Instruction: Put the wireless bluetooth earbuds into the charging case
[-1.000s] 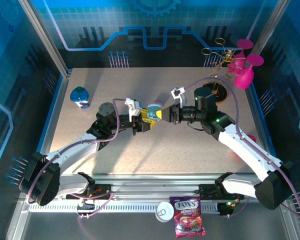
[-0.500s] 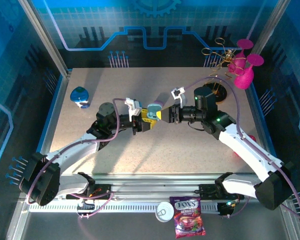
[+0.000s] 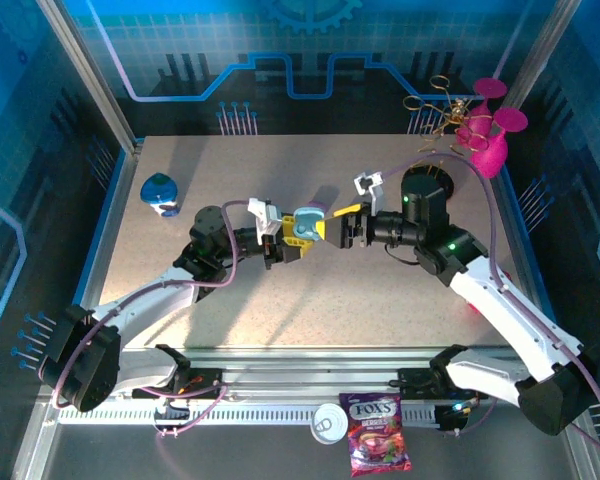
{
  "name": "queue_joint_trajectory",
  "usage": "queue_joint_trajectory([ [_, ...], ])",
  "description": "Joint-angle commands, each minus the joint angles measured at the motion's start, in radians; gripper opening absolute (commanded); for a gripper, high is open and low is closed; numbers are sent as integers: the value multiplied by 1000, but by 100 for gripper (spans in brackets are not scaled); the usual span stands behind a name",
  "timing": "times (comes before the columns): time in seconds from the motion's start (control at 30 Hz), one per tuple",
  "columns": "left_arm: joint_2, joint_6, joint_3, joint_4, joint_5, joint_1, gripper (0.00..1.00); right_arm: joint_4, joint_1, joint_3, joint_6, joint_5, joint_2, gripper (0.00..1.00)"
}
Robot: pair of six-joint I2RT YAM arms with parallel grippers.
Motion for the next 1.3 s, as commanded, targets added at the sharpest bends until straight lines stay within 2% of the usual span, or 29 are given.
queue_joint_trajectory([
  [0.0, 9, 77, -13, 28, 48, -1, 30, -20, -3, 65, 6, 63, 23, 86],
  [0.2, 12, 104, -25, 26, 85, -2, 30, -94, -8, 154, 68, 75, 108, 85],
  [0.37, 1, 71, -21, 23, 50, -1, 30, -160, -4, 180, 34, 56, 148, 84],
  [0.6, -19, 12, -19, 35, -31, -2, 30, -189, 10, 124, 0, 42, 105, 84],
  [0.73, -17, -1, -16, 44, -57, -2, 30, -139, 9, 72, 17, -4, 58, 84],
  [0.9, -14, 7, -23, 89, -42, -2, 30, -35, -19, 24, 178, -69, 47, 84],
  [1.03, -25, 6, -43, 157, -57, -2, 30, 89, -30, -20, 368, -182, 79, 83],
  [1.27, -22, -23, -79, 284, -132, -5, 30, 488, -26, -168, 681, -294, 111, 69],
])
